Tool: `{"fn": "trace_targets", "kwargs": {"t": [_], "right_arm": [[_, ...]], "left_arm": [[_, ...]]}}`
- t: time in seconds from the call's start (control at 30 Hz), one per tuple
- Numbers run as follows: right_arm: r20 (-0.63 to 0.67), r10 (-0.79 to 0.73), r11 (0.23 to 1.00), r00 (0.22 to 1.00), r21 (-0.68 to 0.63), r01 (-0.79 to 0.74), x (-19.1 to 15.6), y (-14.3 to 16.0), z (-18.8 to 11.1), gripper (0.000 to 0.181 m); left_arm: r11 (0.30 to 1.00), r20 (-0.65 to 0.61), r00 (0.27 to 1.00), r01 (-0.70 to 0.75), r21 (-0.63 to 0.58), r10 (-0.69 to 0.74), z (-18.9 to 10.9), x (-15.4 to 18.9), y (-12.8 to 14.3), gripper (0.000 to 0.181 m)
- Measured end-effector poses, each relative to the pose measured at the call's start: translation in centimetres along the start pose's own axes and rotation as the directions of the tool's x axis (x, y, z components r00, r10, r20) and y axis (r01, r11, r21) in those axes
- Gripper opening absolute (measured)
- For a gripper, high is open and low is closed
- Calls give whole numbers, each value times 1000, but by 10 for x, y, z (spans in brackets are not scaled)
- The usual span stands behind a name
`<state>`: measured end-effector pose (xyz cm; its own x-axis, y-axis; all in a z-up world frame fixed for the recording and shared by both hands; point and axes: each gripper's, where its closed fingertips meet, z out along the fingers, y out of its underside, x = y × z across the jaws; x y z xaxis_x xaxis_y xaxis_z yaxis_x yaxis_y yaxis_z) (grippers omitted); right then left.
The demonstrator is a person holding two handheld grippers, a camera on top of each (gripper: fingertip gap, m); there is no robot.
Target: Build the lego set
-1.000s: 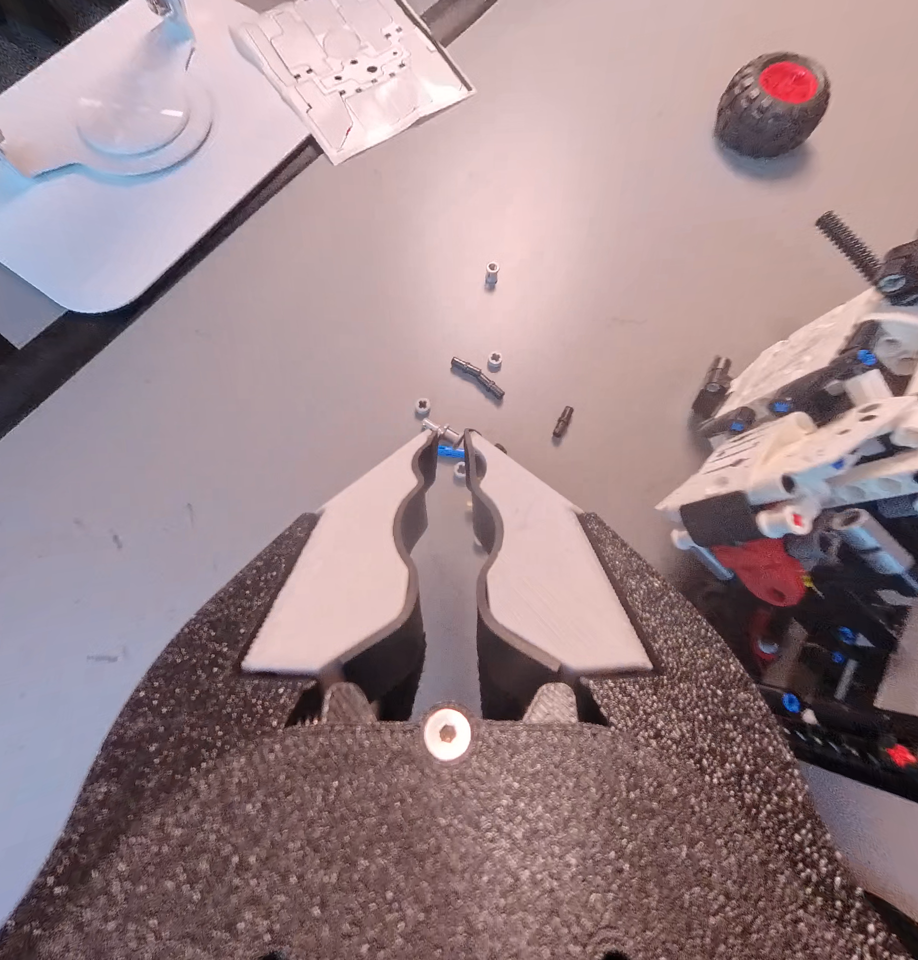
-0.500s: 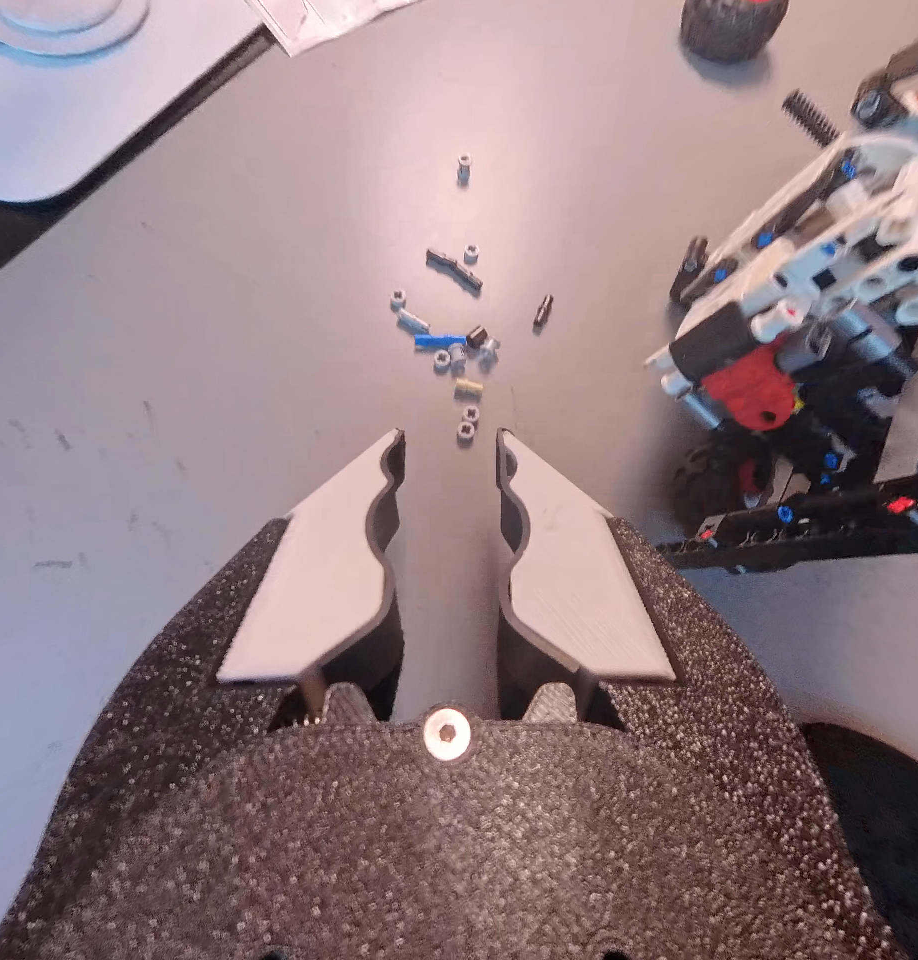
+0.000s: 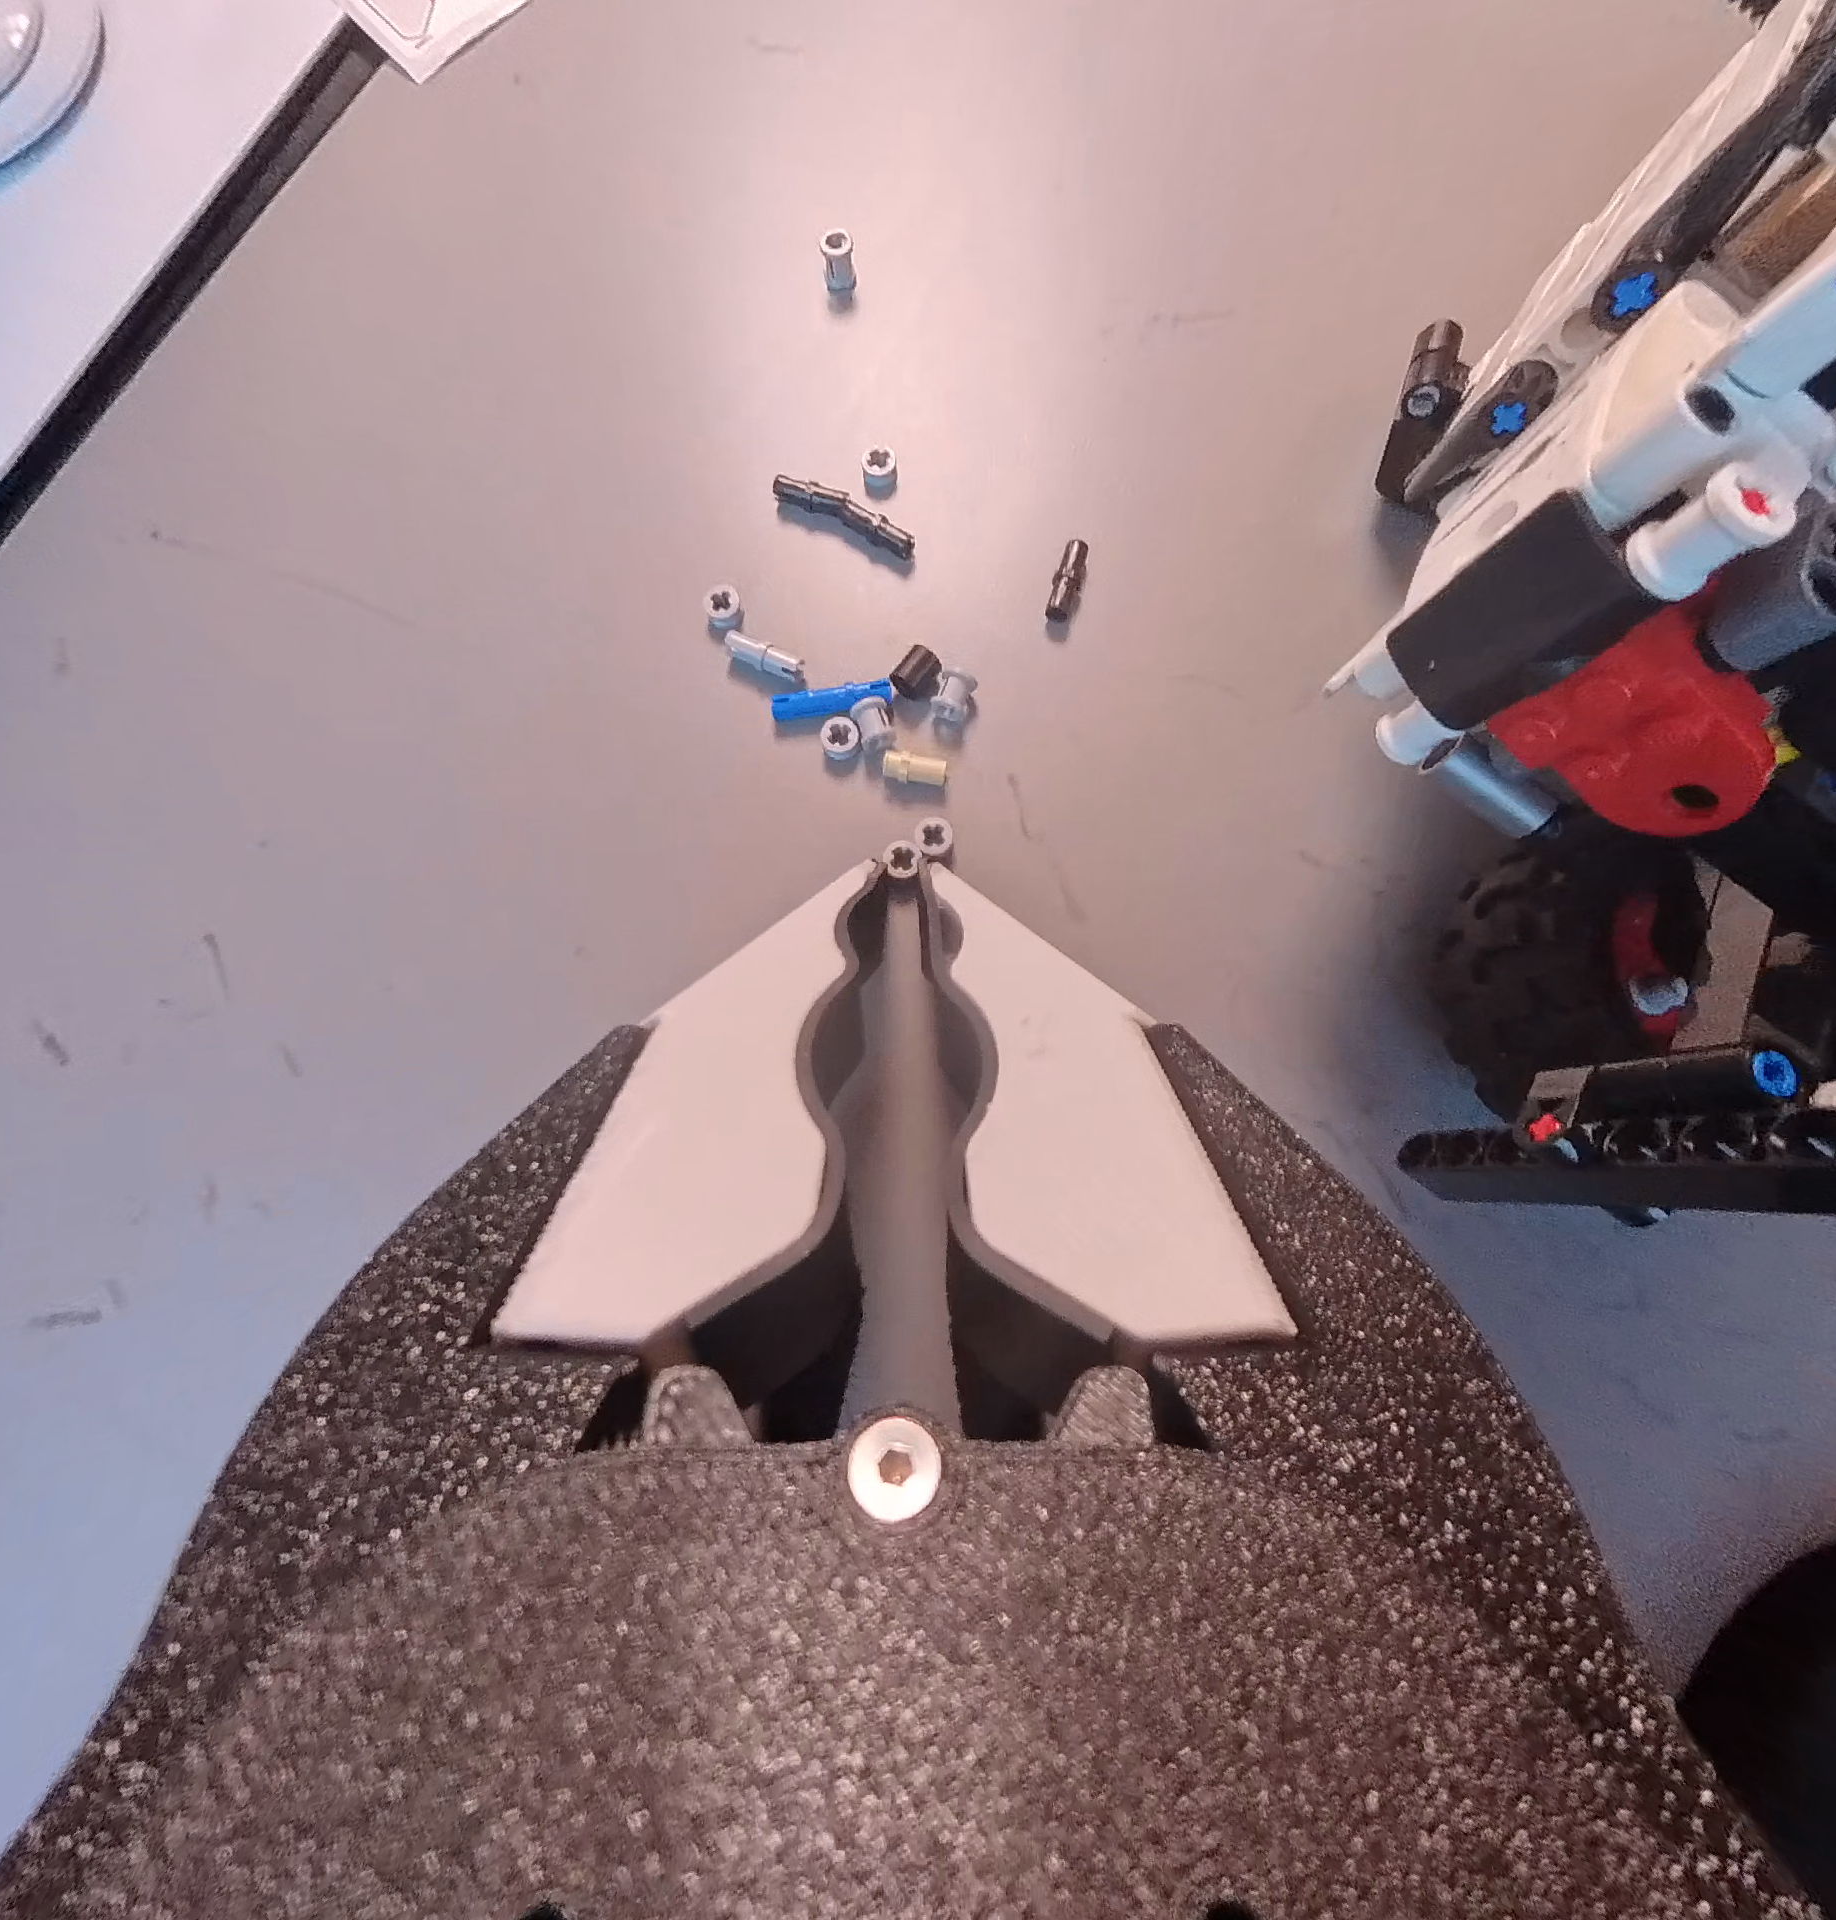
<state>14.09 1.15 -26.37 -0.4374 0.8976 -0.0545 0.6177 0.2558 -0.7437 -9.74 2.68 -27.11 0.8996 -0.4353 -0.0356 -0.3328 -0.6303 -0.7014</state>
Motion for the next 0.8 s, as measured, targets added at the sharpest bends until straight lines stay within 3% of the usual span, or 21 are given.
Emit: {"fn": "trace_targets", "kwargs": {"t": [0.23,0.37,0.47,0.6,0.7,0.8], "right_arm": [[2,6,1000,1000,1,-6,0,0,0,58],[2,7,1000,1000,1,-7,1,0,0,58],[4,9,1000,1000,2,-9,1,0,0,58],[3,8,1000,1000,1,-8,1,0,0,58],[-2,3,1000,1000,0,-3,1,0,0,57],[-7,-3,1000,1000,-1,3,1,0,0,57]], "left_arm": [[1000,18,1000,-18,12,18,14,-11,-14,4],[999,-38,999,18,38,-16,7,-7,-14,15],[999,-101,995,24,28,-21,3,4,-8,13],[1000,-69,998,-7,21,9,8,1,-10,8],[996,-17,1000,0,93,2,4,-6,-26,8],[969,-114,993,37,244,-9,-25,10,-53,17]]}}
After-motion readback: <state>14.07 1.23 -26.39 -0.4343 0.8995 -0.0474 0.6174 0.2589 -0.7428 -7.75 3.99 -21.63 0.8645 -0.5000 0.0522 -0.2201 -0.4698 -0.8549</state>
